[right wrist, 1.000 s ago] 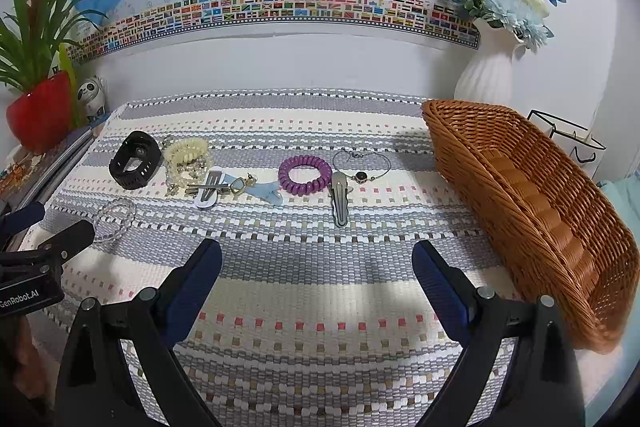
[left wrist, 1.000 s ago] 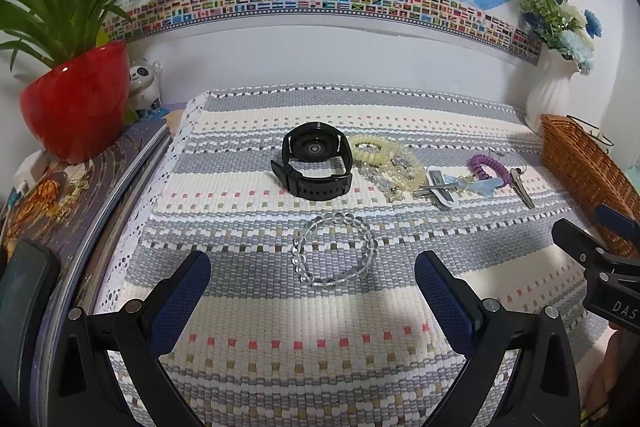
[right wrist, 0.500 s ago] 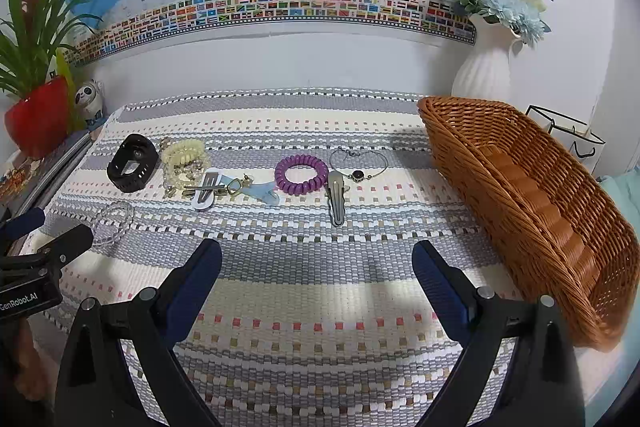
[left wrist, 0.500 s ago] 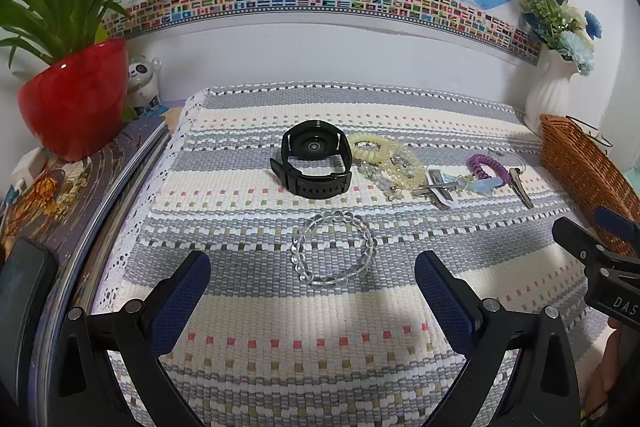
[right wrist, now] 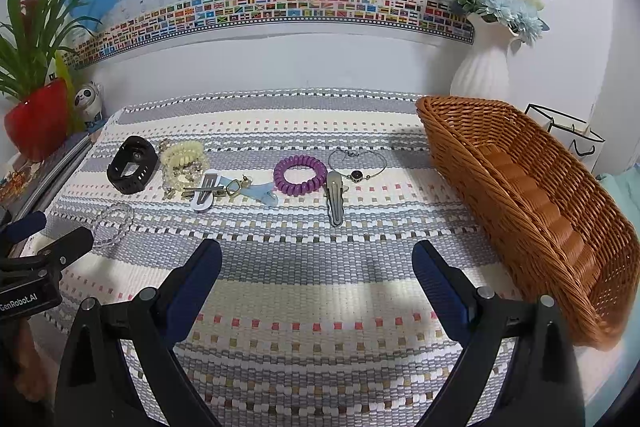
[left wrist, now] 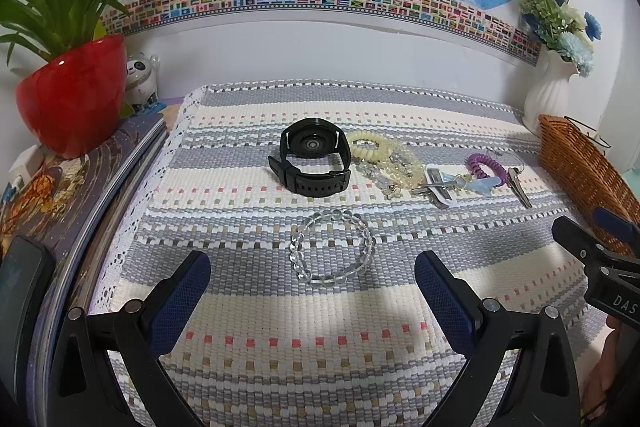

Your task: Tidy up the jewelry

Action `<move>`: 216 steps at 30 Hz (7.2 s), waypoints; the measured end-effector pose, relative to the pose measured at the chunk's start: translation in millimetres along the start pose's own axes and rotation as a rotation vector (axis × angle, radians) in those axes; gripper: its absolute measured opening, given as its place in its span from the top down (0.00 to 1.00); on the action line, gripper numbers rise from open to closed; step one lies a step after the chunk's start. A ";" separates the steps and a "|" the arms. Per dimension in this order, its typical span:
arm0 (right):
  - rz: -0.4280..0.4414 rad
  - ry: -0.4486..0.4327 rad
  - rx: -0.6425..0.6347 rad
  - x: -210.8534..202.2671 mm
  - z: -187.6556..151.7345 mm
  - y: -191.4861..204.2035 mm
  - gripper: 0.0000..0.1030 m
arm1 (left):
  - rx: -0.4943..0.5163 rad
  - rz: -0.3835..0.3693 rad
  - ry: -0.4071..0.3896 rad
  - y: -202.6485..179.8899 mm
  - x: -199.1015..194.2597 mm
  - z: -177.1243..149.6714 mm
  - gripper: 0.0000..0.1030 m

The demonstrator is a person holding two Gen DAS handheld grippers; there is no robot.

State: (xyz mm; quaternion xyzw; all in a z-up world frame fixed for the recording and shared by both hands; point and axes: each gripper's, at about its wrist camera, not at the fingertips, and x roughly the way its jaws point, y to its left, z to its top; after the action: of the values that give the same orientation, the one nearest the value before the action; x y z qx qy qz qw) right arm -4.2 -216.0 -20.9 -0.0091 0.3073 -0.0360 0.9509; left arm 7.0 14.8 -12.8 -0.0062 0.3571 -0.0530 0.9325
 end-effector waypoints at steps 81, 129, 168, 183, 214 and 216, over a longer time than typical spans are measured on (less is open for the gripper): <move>0.066 0.244 -0.139 110.0 48.2 -13.6 0.83 | 0.161 -0.078 0.201 6.9 55.7 26.0 0.75; 0.097 -0.061 0.124 -78.9 46.4 -162.1 0.83 | 0.403 -0.524 -0.038 -182.4 -77.5 109.8 0.93; -0.003 0.203 0.389 -14.8 14.7 -281.7 0.74 | 0.538 -0.674 0.290 -397.8 74.7 106.0 0.53; 0.205 0.008 0.226 -74.0 42.9 -193.0 0.33 | 0.387 -0.590 0.098 -217.0 -20.9 136.0 0.46; 0.280 0.276 0.025 53.6 70.1 -35.7 0.49 | -0.086 -0.132 0.216 47.1 76.7 80.4 0.49; 0.290 0.294 0.044 61.8 70.3 -38.4 0.49 | -0.100 -0.143 0.221 48.9 80.1 80.3 0.49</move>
State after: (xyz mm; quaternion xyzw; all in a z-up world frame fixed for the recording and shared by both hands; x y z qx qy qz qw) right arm 84.4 -259.2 1.5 0.0614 0.4398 0.0937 0.8911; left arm 124.3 53.0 -8.7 -0.0721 0.4585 -0.1020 0.8799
